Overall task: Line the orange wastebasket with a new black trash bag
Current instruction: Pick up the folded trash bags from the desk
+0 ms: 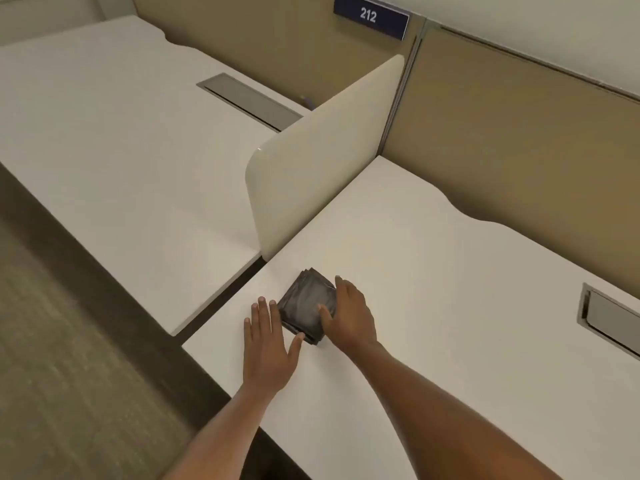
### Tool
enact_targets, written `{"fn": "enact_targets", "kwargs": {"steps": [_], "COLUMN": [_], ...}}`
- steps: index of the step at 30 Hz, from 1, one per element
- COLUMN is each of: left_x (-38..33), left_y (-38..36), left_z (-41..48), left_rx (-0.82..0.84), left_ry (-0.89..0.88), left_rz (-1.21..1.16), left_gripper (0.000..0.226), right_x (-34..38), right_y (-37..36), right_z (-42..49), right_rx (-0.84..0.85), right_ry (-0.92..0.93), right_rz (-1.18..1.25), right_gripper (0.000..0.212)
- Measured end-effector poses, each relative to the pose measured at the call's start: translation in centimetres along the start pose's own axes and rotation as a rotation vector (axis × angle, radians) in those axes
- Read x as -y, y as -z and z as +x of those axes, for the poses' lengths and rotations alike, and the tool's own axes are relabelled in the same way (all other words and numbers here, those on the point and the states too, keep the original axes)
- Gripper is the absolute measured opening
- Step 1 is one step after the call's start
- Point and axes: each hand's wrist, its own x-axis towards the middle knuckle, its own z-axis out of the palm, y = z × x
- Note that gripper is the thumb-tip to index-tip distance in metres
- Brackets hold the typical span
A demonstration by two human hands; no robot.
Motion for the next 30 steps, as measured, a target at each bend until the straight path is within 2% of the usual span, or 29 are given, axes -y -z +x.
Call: {"fn": "enact_targets", "kwargs": {"steps": [4, 8, 16, 21, 30], "left_x": [0.7, 0.9, 1.2, 1.2, 1.2], "left_y": [-1.5, -2.9, -3.5, -3.6, -3.2], "left_z": [0.9, 1.2, 1.3, 1.2, 1.3], "left_rx": [-0.038, -0.084, -0.085, -0.105, -0.094], "left_ry": [0.051, 0.029, 0.026, 0.03, 0.032], "left_rz": [-0.004, 0.04, 0.056, 0.044, 0.042], "left_gripper": [0.092, 0.085, 0.087, 0.087, 0.084], "right_x": [0.3, 0.4, 0.1, 0.3, 0.0], "right_y": [-0.7, -1.7, -2.2, -1.7, 0.7], "right_z": [3.0, 4.6, 5.6, 6.0, 4.3], "right_rx": [0.03, 0.033, 0.017, 0.016, -0.081], "right_ry": [0.027, 0.049, 0.022, -0.036, -0.191], "right_rz": [-0.104, -0.228, -0.249, -0.138, 0.33], "right_gripper": [0.072, 0.059, 0.046, 0.032, 0.016]}}
